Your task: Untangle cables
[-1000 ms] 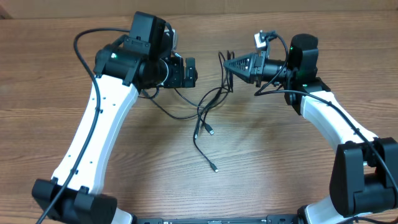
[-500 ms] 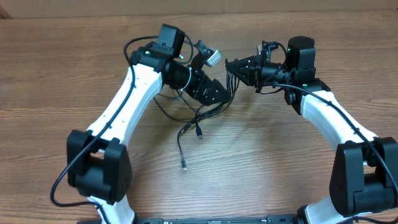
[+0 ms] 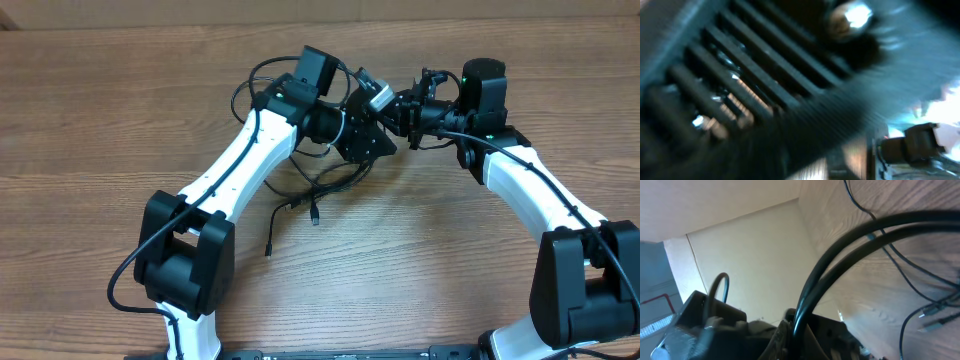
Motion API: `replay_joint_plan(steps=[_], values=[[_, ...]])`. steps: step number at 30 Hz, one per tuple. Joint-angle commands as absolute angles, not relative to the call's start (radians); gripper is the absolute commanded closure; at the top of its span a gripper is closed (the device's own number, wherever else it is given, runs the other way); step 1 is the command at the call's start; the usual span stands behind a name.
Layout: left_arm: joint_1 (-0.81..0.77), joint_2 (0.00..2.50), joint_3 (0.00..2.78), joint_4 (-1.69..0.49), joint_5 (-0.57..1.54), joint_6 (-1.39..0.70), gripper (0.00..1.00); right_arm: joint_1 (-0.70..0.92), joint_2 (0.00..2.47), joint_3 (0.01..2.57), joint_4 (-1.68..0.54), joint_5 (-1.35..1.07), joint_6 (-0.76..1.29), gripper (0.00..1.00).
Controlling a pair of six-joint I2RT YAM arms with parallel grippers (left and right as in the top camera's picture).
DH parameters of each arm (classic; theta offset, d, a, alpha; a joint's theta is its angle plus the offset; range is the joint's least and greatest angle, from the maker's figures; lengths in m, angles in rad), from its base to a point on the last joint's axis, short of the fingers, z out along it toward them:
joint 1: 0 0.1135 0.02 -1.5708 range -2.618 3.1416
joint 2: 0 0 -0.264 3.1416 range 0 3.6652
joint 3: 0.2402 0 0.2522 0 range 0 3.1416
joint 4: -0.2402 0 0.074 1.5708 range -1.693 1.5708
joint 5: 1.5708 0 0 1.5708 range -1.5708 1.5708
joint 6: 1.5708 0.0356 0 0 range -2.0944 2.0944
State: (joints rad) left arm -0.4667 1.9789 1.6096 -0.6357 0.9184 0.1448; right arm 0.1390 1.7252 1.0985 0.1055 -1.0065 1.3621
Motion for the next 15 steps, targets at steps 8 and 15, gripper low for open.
replay_joint_plan(steps=[8,15], values=[[-0.390,1.962,1.634,-0.894,0.859,0.169,0.96,0.137,1.717,1.112,-0.135,-0.642,0.973,0.94],[-0.316,1.880,1.779,-1.073,0.868,0.255,0.96,0.133,1.717,1.112,-0.277,-0.603,0.736,0.61]])
